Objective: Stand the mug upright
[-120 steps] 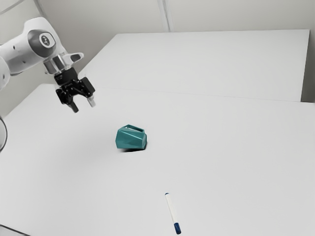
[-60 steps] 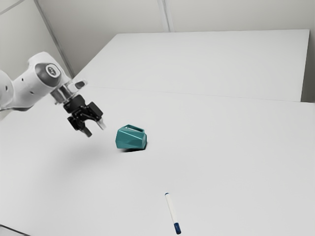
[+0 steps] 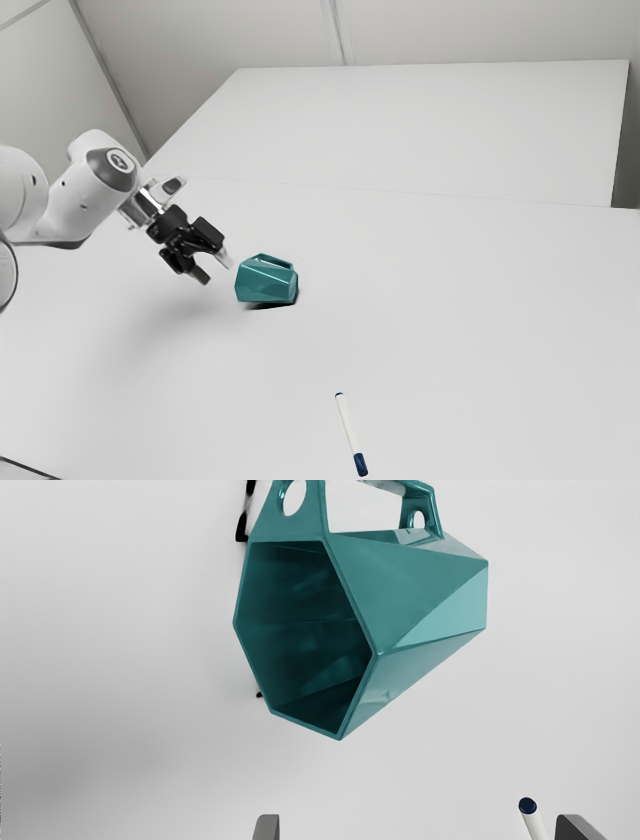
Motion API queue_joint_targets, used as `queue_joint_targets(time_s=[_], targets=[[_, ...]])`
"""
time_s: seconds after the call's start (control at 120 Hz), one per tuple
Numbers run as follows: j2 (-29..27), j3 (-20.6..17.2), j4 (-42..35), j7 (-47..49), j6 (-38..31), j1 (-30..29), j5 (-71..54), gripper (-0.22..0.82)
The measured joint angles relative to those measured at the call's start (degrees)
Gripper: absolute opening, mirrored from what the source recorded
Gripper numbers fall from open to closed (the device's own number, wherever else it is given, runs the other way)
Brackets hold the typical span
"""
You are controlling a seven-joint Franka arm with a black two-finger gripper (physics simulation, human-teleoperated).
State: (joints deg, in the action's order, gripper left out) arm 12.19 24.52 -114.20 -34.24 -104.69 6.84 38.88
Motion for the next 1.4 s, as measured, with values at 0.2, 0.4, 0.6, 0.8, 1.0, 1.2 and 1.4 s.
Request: queue_joint_targets(time_s=[0.2, 0.4, 0.6, 0.8, 1.0, 1.2, 1.4], targets=[[1.08, -0.07, -0.12, -2.67, -1.21, 0.38, 2.96, 0.60], [1.85, -0.33, -1.25, -4.68, -1.65, 0.47, 6.48, 0.60], [3.85, -0.44, -1.69, -6.84, -1.83, 0.24, 10.77, 0.60], [4.20, -0.68, -1.52, -9.11, -2.13, 0.27, 14.64, 0.60], [4.23, -0.71, -1.49, -11.28, -2.44, 0.20, 17.30, 0.60], [5.23, -0.71, -1.40, -13.22, -3.19, -0.21, 18.01, 0.60], [6.16, -0.71, -0.87, -14.87, -3.56, -0.27, 19.06, 0.60]])
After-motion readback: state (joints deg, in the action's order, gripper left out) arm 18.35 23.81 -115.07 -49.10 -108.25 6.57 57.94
